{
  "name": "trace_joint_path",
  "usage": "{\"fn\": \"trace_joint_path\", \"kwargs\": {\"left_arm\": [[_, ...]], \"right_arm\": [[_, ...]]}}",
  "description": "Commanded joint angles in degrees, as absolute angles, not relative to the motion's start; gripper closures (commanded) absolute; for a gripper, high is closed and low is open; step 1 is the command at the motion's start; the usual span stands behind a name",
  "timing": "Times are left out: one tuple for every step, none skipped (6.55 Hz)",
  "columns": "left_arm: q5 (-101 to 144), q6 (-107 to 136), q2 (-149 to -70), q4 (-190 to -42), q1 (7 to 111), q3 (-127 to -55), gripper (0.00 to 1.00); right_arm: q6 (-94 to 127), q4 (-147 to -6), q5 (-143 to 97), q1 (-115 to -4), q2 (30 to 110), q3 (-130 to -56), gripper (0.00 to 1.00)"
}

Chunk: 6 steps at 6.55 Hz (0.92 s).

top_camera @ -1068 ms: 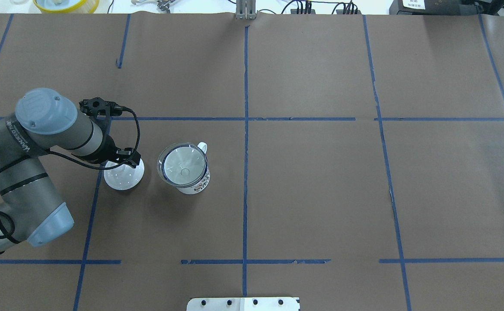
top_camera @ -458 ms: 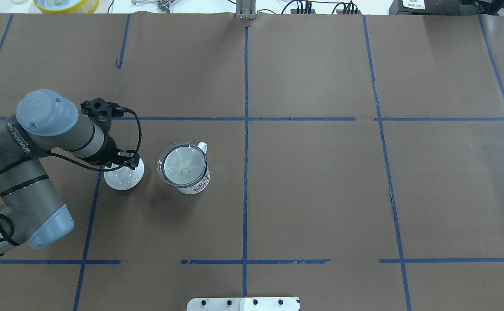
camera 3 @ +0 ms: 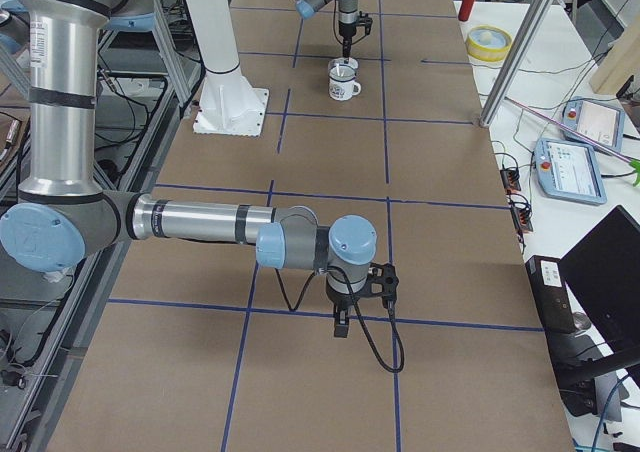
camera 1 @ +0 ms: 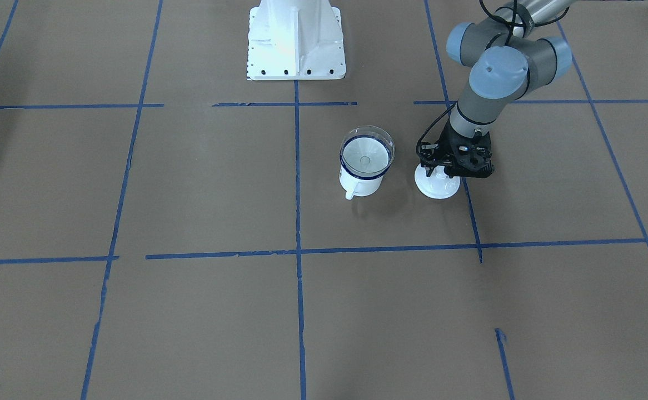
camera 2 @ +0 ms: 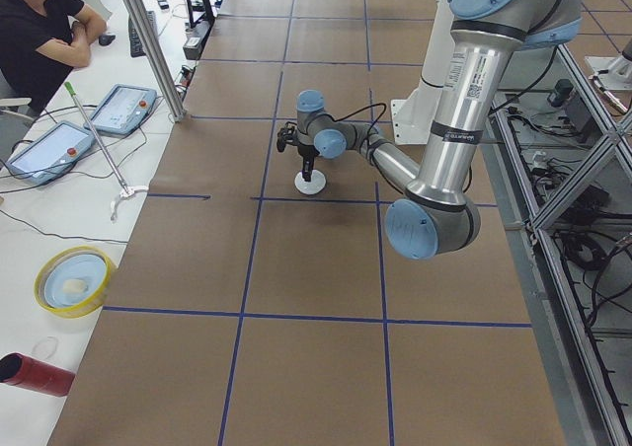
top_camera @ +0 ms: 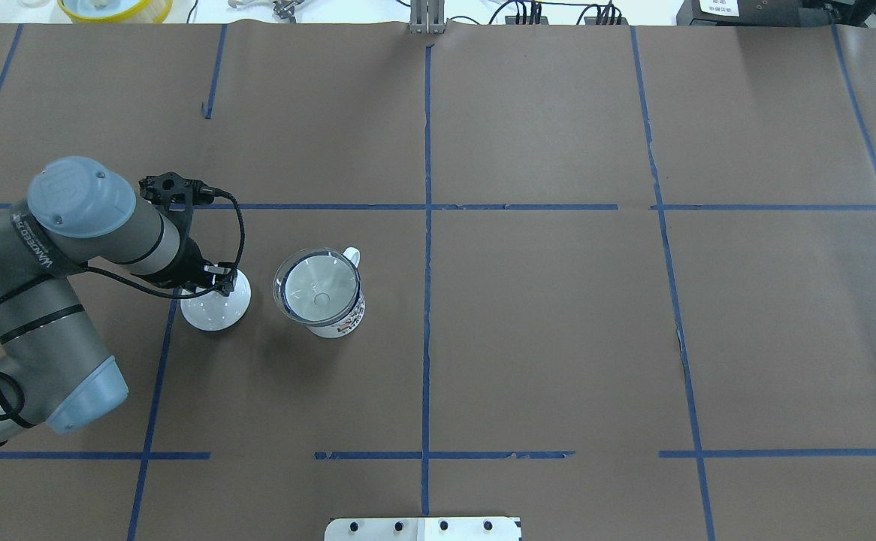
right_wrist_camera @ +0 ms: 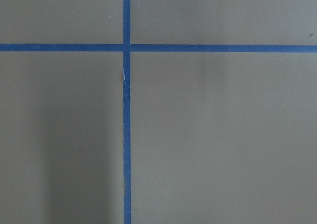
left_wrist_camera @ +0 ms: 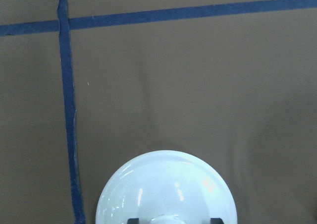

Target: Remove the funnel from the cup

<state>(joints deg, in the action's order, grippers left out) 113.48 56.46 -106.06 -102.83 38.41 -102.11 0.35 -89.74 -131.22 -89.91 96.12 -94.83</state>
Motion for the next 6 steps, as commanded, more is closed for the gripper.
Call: {"fn": "trace_joint_path", "kwargs": {"left_arm": [[113.5, 56.4, -106.0, -102.8, 38.5, -102.3, 0.47], [113.5, 56.4, -106.0, -102.8, 38.5, -102.4, 0.47], [113.6, 56.4, -106.0, -102.8, 38.5, -102.4, 0.47], [113.5, 56.4, -105.9, -102.8, 38.6, -102.4, 0.47], [113.5, 56.4, -105.9, -102.8, 38.6, -102.4, 0.47], [113.5, 56.4, -105.6, -102.8, 38.6, -102.4, 0.51]], "right_arm": [[0.4, -89.7, -131.2, -89.9, 96.1, -94.8, 0.00], [0.4, -89.7, -131.2, -89.9, 96.1, -94.8, 0.00], [0.4, -89.7, -131.2, -89.9, 96.1, -94.8, 0.00], [0.4, -89.7, -131.2, -89.9, 96.2, -94.8, 0.00], [0.4, -89.7, -131.2, -89.9, 96.1, -94.8, 0.00], [0.4, -89.7, -131.2, -89.9, 96.1, -94.9, 0.00]]}}
